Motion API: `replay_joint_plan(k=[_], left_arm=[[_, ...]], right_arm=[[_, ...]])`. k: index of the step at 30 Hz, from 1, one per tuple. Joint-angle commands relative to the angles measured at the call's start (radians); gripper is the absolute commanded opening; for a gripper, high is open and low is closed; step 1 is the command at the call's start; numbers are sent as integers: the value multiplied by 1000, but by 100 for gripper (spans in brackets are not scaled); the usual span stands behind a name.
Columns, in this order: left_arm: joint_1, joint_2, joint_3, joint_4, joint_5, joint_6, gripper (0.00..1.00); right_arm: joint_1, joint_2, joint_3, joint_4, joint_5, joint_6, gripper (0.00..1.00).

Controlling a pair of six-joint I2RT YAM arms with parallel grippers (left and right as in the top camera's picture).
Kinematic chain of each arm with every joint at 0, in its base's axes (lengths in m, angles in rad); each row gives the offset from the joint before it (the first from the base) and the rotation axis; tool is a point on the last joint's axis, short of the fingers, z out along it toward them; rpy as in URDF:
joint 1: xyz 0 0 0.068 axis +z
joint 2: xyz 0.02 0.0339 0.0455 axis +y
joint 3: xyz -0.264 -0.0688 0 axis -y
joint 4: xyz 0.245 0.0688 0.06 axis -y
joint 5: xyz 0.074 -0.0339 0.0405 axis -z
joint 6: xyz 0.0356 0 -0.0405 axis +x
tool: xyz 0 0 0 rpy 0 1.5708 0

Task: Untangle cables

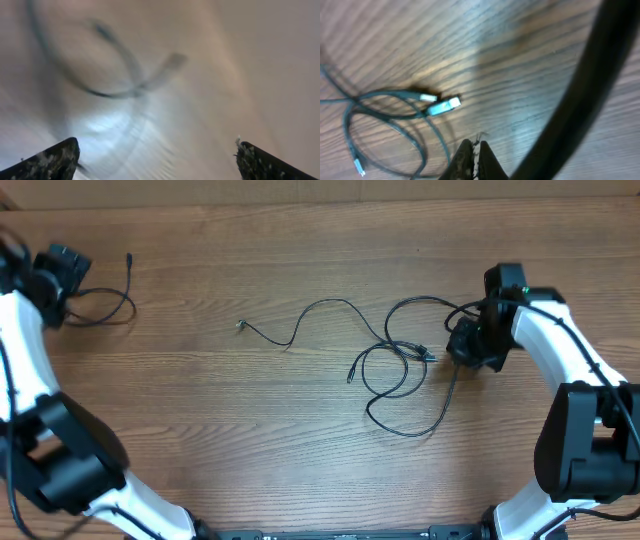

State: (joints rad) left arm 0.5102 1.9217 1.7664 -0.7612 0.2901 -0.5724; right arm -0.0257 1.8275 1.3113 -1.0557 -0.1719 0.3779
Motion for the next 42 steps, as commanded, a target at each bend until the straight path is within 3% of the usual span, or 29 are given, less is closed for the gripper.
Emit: replay_joint_plan(k=[1,9,15,19,21,25,28,32,35,40,42], left_arm=[[-98,-101,19,-37,141,-15,99],[-360,-116,19,-58,329,46,100],[-577,-105,18,-49,282,103,99],[-694,-104,18,-28,202,113,100],[-735,-104,18,21,248,198,100],[-790,-104,18,124,571,553,99],[-818,-104,18,129,627,652,98],[-871,-104,11,95,626,676,100],[-928,-102,-2,97,583,724,95],[-1005,-89,-13,171,303,733,89],[-1027,-64,-13,237,257,734,85]], right_arm=[[-3,-37,136,-77,21,-96,4],[-9,-151,397,-206,38,-174,4],[-11,-274,508,-192,135,-178,4],[-11,-359,542,-161,101,-241,4],[-11,-396,542,-150,53,-294,4],[-11,-441,542,-150,-34,-323,4],[-11,-443,542,-150,-69,-265,4],[-24,-423,542,-149,-72,-116,4],[-33,-411,542,-150,-160,-41,4],[-55,-413,542,-155,-298,-31,4],[-64,-413,542,-167,-369,-39,4]])
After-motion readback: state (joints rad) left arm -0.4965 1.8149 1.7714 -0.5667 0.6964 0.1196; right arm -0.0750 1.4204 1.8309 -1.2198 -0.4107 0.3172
